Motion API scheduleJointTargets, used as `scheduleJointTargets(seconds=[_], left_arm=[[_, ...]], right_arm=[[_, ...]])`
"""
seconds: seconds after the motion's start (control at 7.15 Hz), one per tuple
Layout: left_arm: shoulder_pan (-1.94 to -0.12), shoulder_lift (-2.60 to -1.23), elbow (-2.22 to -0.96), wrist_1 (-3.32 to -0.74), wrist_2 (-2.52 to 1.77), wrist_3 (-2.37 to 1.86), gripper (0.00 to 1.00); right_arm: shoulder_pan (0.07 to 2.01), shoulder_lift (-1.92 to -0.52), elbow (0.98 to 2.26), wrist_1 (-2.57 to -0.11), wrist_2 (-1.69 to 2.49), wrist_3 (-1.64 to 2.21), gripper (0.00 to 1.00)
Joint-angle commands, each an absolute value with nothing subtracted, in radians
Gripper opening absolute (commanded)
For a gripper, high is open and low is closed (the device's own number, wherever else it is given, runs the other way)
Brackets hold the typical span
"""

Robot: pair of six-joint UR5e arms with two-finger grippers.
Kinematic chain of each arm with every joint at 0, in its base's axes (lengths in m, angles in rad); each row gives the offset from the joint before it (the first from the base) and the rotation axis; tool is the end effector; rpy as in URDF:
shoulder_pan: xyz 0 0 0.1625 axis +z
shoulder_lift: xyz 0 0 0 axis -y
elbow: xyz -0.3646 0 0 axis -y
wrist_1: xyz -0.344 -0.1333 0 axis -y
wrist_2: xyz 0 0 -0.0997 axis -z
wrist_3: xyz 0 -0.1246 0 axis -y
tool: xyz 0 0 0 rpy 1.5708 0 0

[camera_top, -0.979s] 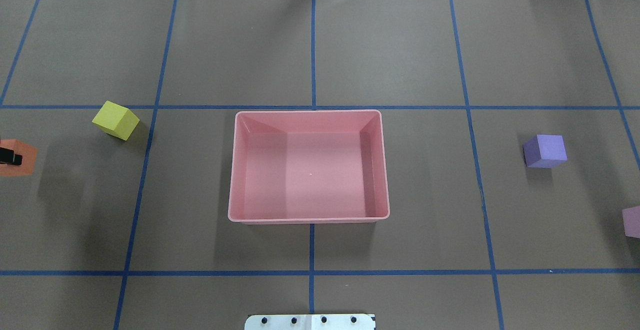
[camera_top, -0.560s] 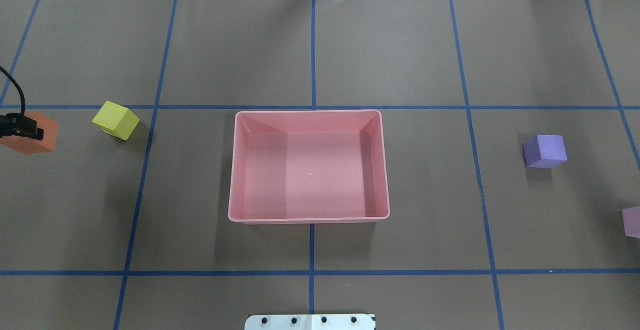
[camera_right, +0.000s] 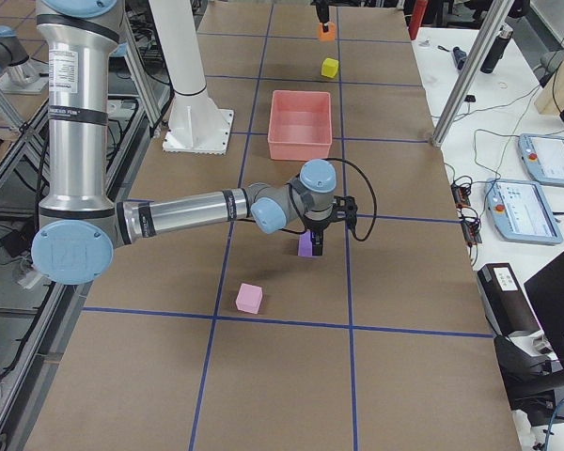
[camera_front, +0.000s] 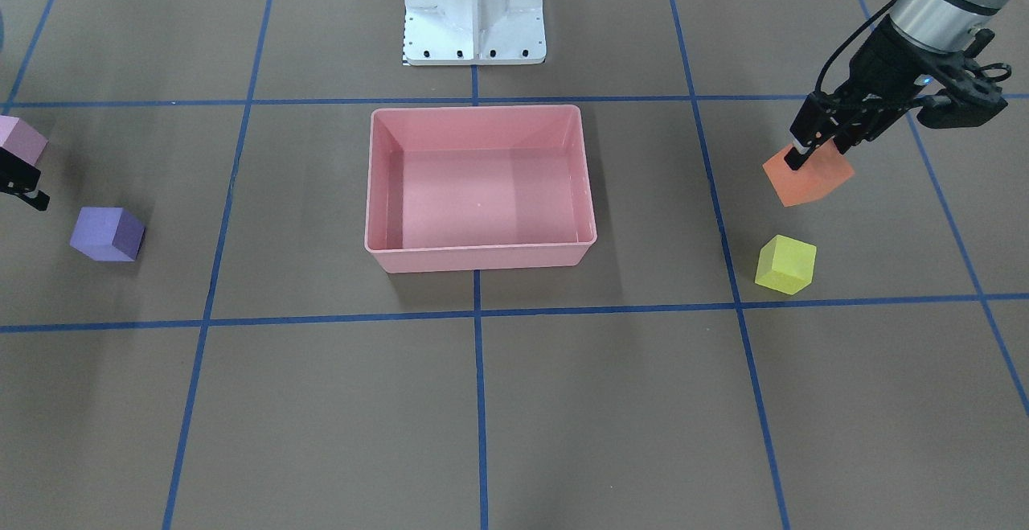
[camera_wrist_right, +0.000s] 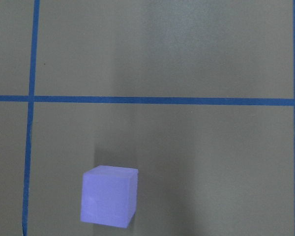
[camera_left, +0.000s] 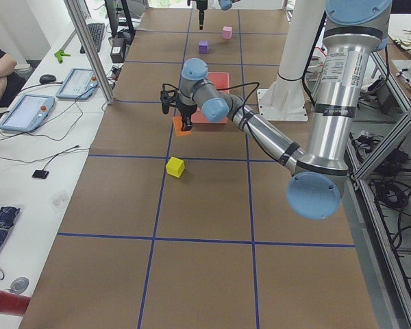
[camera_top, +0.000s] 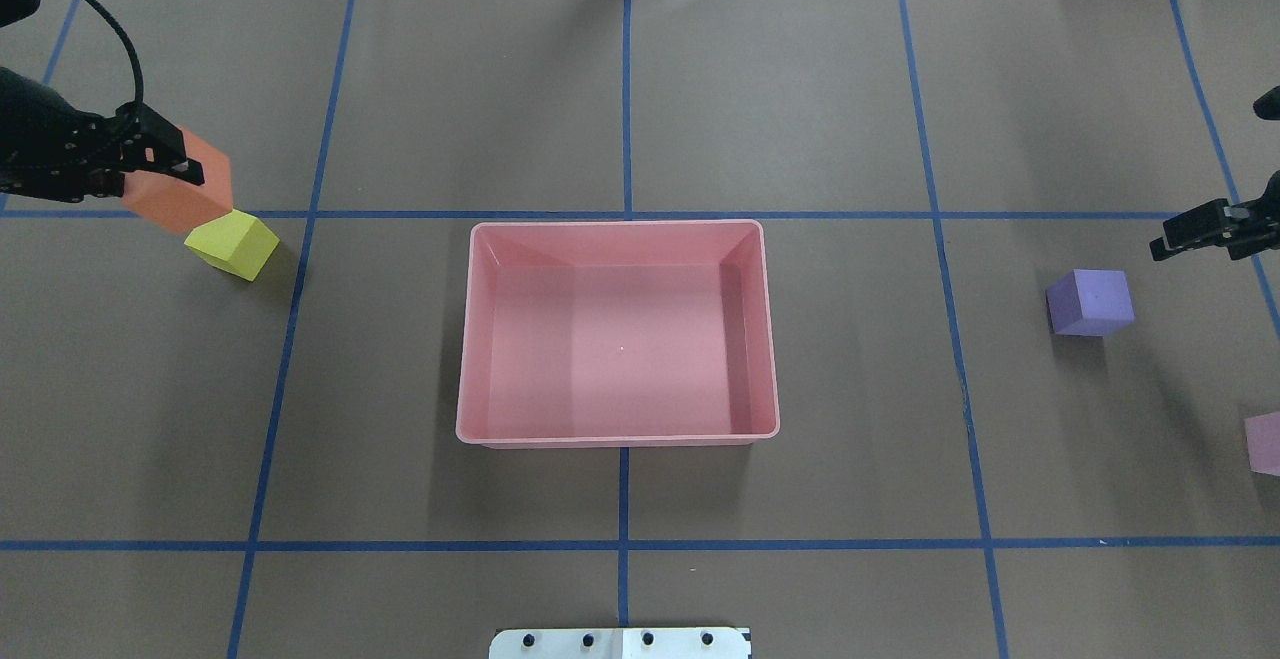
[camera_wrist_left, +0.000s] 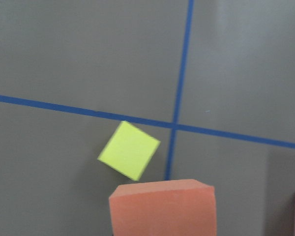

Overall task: Place blocks into pink bin with both arms
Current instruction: 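Lower the left gripper to the orange cube while the right descends to the purple cube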

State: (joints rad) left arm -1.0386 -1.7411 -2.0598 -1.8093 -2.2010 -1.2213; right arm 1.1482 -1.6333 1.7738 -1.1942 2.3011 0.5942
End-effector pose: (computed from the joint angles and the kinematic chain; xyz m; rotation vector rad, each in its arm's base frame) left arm 0.1892 -0.4393 0.2959 0.1038 1.0436 -0.3426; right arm -0.1390 -0.4313 0.5096 0.0837 -0.8624 -0.0280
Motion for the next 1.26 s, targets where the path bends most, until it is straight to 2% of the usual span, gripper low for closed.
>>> scheduleJointTargets(seconds=[0.0,0.56,1.12], left_arm=[[-1.023,-1.847,-2.066,-1.792,-2.204,-1.373,0.00],[-1.009,-1.864,-2.065,-1.772,-2.203,-1.381,0.00],[-1.009,-1.864,-2.060,-1.772,-2.201,-1.379,0.00]], right_arm=[[1.054,-1.631,1.726,-1.151,2.273,0.604,1.00],[1.009,-1.606,1.715,-1.152,2.272,0.604,1.00],[0.985,-1.585,1.645,-1.150,2.255,0.604,1.00]])
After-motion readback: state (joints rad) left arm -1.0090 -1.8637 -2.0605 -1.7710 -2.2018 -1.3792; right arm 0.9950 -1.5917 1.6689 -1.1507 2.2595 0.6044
